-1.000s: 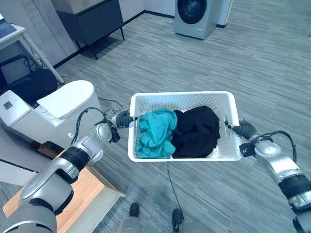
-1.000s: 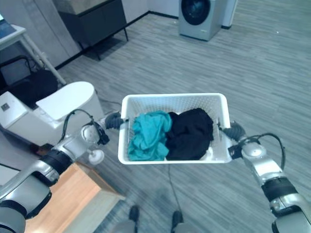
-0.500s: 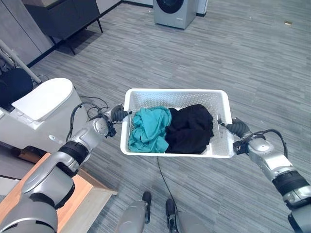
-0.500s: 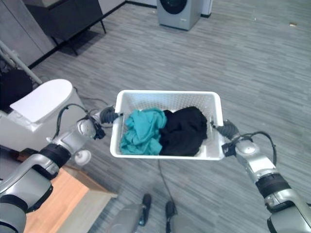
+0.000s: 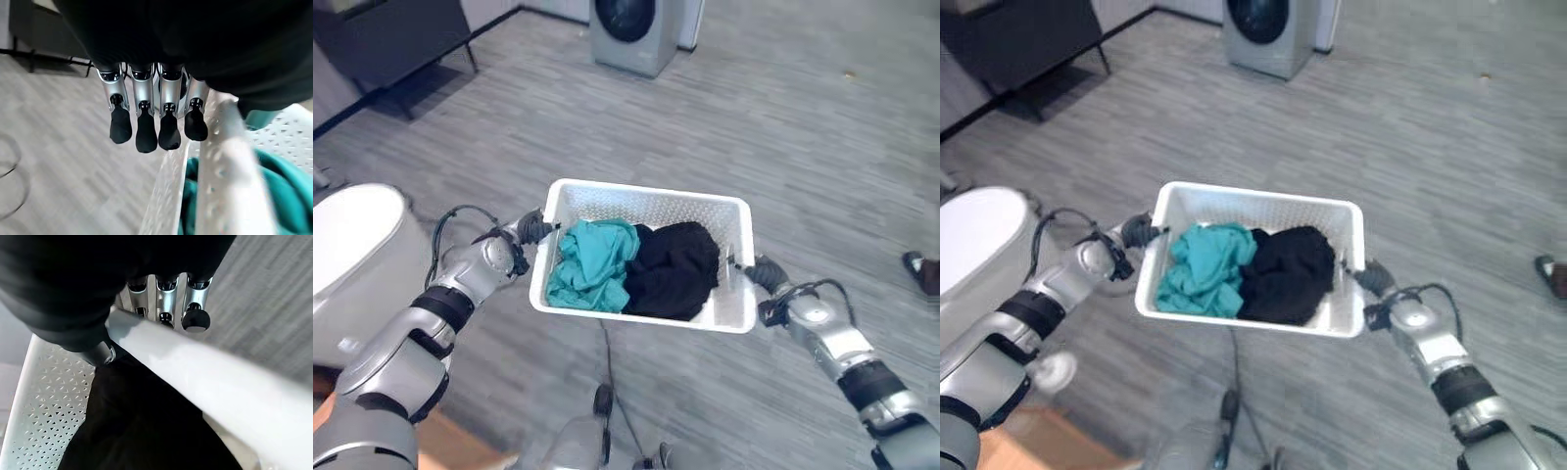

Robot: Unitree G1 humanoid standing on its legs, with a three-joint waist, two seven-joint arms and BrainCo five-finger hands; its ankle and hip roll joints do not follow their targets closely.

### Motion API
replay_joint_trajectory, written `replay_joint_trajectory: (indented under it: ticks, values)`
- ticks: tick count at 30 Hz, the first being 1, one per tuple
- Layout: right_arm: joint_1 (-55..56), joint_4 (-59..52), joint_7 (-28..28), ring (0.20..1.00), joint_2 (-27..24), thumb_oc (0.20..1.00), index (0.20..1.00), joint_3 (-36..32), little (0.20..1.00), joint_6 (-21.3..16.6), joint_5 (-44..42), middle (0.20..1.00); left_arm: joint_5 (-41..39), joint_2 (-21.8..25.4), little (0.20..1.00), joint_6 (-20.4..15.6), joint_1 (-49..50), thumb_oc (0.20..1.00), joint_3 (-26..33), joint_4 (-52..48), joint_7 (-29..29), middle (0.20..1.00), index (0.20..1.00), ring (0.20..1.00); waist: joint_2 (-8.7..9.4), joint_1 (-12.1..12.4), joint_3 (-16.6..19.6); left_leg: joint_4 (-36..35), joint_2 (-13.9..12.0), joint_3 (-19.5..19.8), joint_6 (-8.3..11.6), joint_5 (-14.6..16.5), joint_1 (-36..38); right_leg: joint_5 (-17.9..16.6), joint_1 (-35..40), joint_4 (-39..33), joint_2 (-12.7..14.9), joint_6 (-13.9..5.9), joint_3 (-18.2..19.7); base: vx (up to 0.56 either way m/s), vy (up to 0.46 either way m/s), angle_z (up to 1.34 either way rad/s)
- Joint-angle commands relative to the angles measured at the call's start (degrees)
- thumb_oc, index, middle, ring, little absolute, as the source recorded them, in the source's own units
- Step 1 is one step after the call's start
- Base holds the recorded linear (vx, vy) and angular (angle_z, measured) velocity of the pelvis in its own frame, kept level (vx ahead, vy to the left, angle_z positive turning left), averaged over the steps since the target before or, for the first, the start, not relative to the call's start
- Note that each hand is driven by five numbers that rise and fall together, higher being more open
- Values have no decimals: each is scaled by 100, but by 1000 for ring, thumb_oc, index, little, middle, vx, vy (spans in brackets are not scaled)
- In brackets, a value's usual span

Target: Grab the laundry basket,head to the washer,open it,put in the laundry and shut it.

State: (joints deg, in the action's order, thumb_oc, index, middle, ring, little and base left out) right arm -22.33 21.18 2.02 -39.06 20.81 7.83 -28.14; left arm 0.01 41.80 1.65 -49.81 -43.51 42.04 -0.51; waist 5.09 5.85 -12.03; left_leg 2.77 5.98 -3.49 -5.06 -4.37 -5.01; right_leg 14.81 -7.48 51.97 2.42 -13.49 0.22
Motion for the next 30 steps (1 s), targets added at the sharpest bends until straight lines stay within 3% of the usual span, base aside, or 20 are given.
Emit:
replay_joint_trajectory:
  ticks: [1,3,5,6,8,9,10,13,14,16,17,19,20,21,23,24,26,27,28,30]
  values:
    - [-867,-328,-231,200,183,200,200,-129,200,-582,23,200,-17,-82,200,-147,-519,200,300,231,272,200,200,200,-338,-78,493,268,-228,-218,-9,490,-101,-1923,408,-807,-1,100,-611,598,194,1]
    - [-940,-148,-168,200,114,200,200,-159,200,-596,-22,200,-16,-199,200,-145,-634,200,222,389,251,200,200,200,-474,-285,437,229,-242,56,77,597,307,-1355,-160,-1300,-97,415,-658,456,24,-22]
    - [-905,-110,-118,200,-12,200,200,-212,200,-575,-67,200,-1,-299,200,-129,-777,200,136,469,249,200,200,200,-474,-487,430,280,-235,272,200,699,439,-1101,-302,-2233,-209,508,-486,380,-117,28]
    - [-919,-126,-117,200,-94,200,200,-207,200,-566,-100,200,42,-357,200,-127,-894,200,90,566,280,200,200,200,-442,-586,437,278,-219,339,277,798,514,-1033,-342,-2999,-127,550,-382,356,-152,88]
    - [-860,-132,-120,200,-210,200,200,-216,200,-554,-132,200,94,-593,200,-117,-1036,200,105,834,347,200,200,200,-460,-776,417,207,-212,536,357,1008,784,-1320,-638,-4094,37,475,-90,357,-132,95]
    - [-853,-135,-121,200,-222,200,200,-216,200,-553,-133,200,95,-609,200,-123,-1036,200,108,847,349,200,200,200,-496,-779,411,193,-240,549,358,1029,817,-1333,-581,-4153,13,474,-110,493,-140,80]
    - [-800,-217,-169,200,-280,200,200,-253,200,-516,-85,200,138,-679,200,-121,-1047,200,157,895,381,200,200,200,-517,-882,405,139,-199,672,371,1218,1112,-1674,-894,-4882,225,359,84,464,-110,64]
    - [-790,-261,-209,200,-351,200,200,-288,200,-489,-21,200,199,-696,200,-122,-999,200,206,830,399,200,200,200,-584,-930,387,137,-238,707,387,1481,1440,-1868,-1011,-5448,328,249,-30,455,-139,47]
    - [-740,-332,-251,200,-338,200,200,-344,200,-452,66,200,255,-622,200,-124,-855,200,261,761,372,200,200,200,-581,-967,471,118,-301,690,433,1724,1820,-1943,-1108,-5517,411,210,-295,780,-317,24]
    - [-709,-402,-263,200,-383,200,200,-375,200,-459,88,200,283,-610,200,-123,-852,200,212,723,360,200,200,200,-552,-969,553,165,-361,712,487,1804,1974,-1950,-905,-5534,421,222,-489,594,-276,5]
    - [-751,-427,-313,200,-404,200,200,-316,200,-378,119,200,224,-652,200,-144,-812,200,238,760,349,200,200,200,-546,-1044,691,494,-557,702,627,1634,2140,-2257,-767,-5218,330,321,-403,590,-296,18]
    - [-712,-567,-332,200,-538,200,200,-295,200,-374,47,200,127,-704,200,-189,-763,200,266,806,353,200,200,200,-636,-1148,813,1409,-863,693,743,1073,1919,-2252,-679,-4919,79,494,-261,666,-406,3]
    - [-679,-603,-296,200,-627,200,200,-340,200,-385,-100,200,9,-729,200,-176,-734,200,276,817,335,200,200,200,-649,-1190,802,2340,-1138,624,812,379,1619,-2172,-547,-4762,-58,678,-219,661,-627,-7]
    - [-628,-629,-266,200,-700,200,200,-406,200,-406,-199,200,-239,-602,200,-167,-669,200,335,680,258,200,200,200,-510,-1092,790,3691,-1592,296,715,-263,1042,-1960,-140,-4724,-190,1043,-281,464,-507,3]
    - [-625,-631,-266,200,-698,200,200,-411,200,-405,-199,200,-241,-597,200,-163,-671,200,331,674,256,200,200,200,-516,-1108,811,3747,-1600,327,723,-253,974,-1974,-171,-4728,-195,1050,-299,264,-333,13]
    - [-592,-588,-126,200,-716,200,200,-495,200,-444,-223,200,-291,-611,200,-184,-719,200,320,690,247,200,200,200,-378,-938,661,5013,-1826,267,704,-499,294,-1872,264,-4871,-324,1309,-300,446,-417,27]
    - [-547,-648,-32,200,-735,200,200,-502,200,-444,-243,200,-287,-680,200,-135,-735,200,306,663,275,200,200,200,-374,-835,579,5108,-2100,-109,830,-310,-70,-1596,730,-5047,-456,1355,-393,547,-385,13]
    - [-519,-655,29,200,-743,200,200,-492,200,-443,-263,200,-282,-784,200,-105,-773,200,283,640,290,200,200,200,-327,-745,499,4989,-1986,-223,827,-21,-479,-1502,951,-5119,-457,1353,-384,331,-177,-12]
    - [-468,-699,23,200,-736,200,200,-503,200,-419,-219,200,-260,-811,200,-98,-775,200,290,564,303,200,200,200,-261,-688,457,4782,-1861,-384,745,-23,-793,-1492,1023,-5126,-399,1351,-364,327,-88,-5]
    - [-334,-813,-7,200,-704,200,200,-557,200,-476,-200,200,-209,-841,200,-120,-734,200,361,484,284,200,200,200,-236,-537,429,3678,-1655,-606,767,12,-1097,-1289,1291,-5163,-423,1266,-356,364,-11,-18]
